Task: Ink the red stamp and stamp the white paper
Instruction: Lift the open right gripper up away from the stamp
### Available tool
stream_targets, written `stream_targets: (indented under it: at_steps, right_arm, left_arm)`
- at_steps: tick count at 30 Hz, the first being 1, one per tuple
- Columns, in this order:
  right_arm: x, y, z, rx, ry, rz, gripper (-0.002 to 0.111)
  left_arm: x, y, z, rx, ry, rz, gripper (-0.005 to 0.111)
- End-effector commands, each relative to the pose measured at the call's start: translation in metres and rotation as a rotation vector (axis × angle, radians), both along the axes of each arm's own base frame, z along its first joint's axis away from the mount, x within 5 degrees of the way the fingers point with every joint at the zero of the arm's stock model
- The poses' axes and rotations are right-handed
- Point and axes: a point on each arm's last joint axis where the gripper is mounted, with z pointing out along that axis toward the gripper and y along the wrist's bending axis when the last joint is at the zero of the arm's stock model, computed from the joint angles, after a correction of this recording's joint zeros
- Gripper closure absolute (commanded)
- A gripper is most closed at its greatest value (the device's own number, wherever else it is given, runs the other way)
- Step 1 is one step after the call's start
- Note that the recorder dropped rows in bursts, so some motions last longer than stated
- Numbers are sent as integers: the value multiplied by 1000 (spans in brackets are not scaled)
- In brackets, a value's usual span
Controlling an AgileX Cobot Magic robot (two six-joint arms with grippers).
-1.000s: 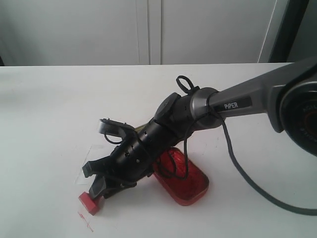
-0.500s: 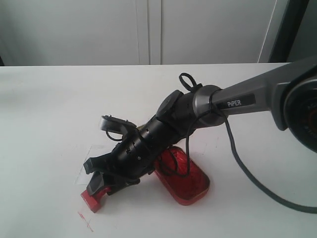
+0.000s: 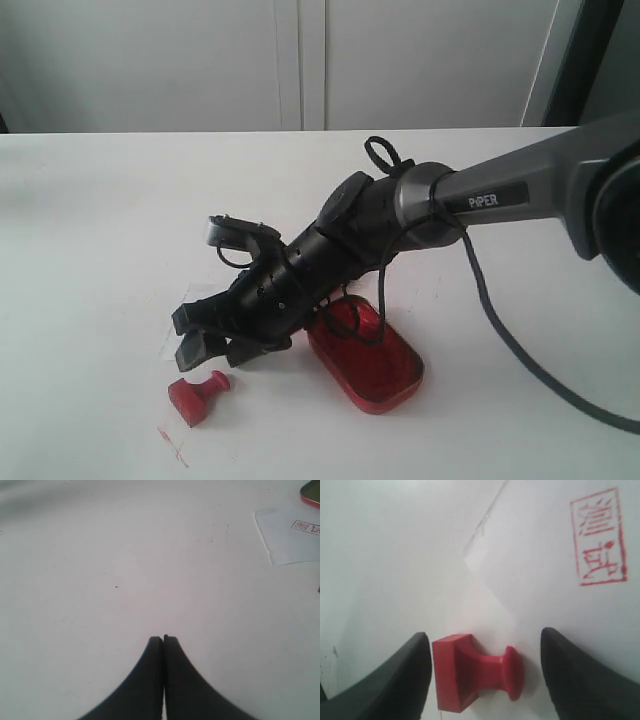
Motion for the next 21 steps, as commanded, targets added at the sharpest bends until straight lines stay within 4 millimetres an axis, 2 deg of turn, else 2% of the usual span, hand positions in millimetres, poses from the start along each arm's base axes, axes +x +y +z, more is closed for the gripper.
stream_targets:
  at_steps: [1, 5, 7, 11, 13, 14, 21]
  right_arm:
    - [7, -6, 16, -5, -95, -23, 48]
    - [8, -8, 25, -7, -136, -19, 49]
    - [7, -8, 28, -3, -138, -13, 56]
    - [6, -8, 30, 0, -136, -5, 81]
    - [5, -8, 31, 2, -130, 2, 96]
    - [4, -8, 31, 3, -121, 10, 108]
    - [1, -8, 34, 9, -108, 30, 108]
  left_arm:
    - [0, 0, -3, -3, 7, -5, 107]
    - [0, 0, -3, -3, 7, -5, 107]
    - [0, 0, -3, -3, 7, -5, 107]
    - [0, 0, -3, -3, 7, -5, 107]
    - [0, 0, -3, -3, 7, -5, 107]
    - [0, 0, -3, -3, 7, -5, 107]
    - [0, 0, -3, -3, 7, -5, 107]
